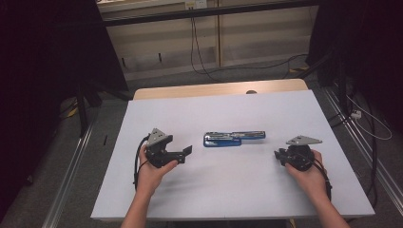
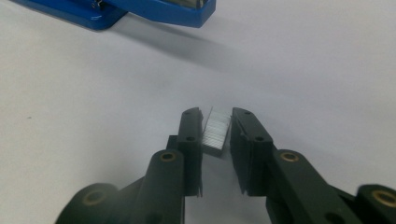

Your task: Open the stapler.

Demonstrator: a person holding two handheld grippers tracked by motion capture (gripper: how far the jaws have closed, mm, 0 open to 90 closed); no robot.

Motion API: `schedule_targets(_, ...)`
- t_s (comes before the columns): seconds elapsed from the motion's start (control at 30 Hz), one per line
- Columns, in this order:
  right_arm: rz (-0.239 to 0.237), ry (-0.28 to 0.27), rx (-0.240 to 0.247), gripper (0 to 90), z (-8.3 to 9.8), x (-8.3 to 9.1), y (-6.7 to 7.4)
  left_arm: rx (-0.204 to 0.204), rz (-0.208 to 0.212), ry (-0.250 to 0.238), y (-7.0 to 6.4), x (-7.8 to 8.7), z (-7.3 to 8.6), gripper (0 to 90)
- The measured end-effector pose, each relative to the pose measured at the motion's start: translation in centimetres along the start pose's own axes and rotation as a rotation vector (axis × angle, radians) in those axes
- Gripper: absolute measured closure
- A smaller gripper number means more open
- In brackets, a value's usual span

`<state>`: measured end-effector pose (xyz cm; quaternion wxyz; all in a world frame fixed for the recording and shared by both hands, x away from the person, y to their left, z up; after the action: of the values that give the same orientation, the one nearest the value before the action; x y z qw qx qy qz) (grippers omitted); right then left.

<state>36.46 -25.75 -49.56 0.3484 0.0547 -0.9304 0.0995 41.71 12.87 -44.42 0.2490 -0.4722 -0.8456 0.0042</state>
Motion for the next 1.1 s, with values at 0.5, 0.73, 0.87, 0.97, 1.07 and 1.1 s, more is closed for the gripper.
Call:
schedule_targets(0.5,-0.009,0.011,0.008,76.2,-0.18,-0.22,-0.03,-0.004,0.001,0.003,-0.10,0.00,0.01,9.6)
schedule_targets(0.73,-0.025,0.012,0.011,78.8,-0.17,-0.26,-0.27,-0.002,0.003,0.007,-0.18,0.09,0.07,9.7)
schedule_targets(0.87,-0.036,0.013,0.016,78.9,-0.22,-0.28,-0.37,0.001,0.001,0.008,-0.20,0.19,0.12,9.7)
schedule_targets(0.97,-0.048,0.015,0.015,78.9,-0.26,-0.26,-0.45,0.001,0.001,0.009,-0.17,0.28,0.24,9.6)
schedule_targets(1.07,-0.058,0.006,0.019,78.9,-0.40,-0.16,-0.54,0.005,0.000,0.010,-0.12,0.40,0.36,9.6)
schedule_targets(1.1,-0.067,0.002,0.025,78.9,-0.52,-0.09,-0.49,0.008,0.001,0.009,-0.09,0.44,0.38,9.5)
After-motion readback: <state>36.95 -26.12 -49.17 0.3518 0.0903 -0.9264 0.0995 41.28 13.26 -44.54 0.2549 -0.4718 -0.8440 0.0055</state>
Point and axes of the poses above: each handheld gripper's, and its own axes: x roughly backward along the jaws, z roughly out of its underside, y roughly to its left, the point moved 5 cm from there along -x, roughly forward along the jaws, and after that the axes turned 14 degrees about z, right-handed, at the moved point
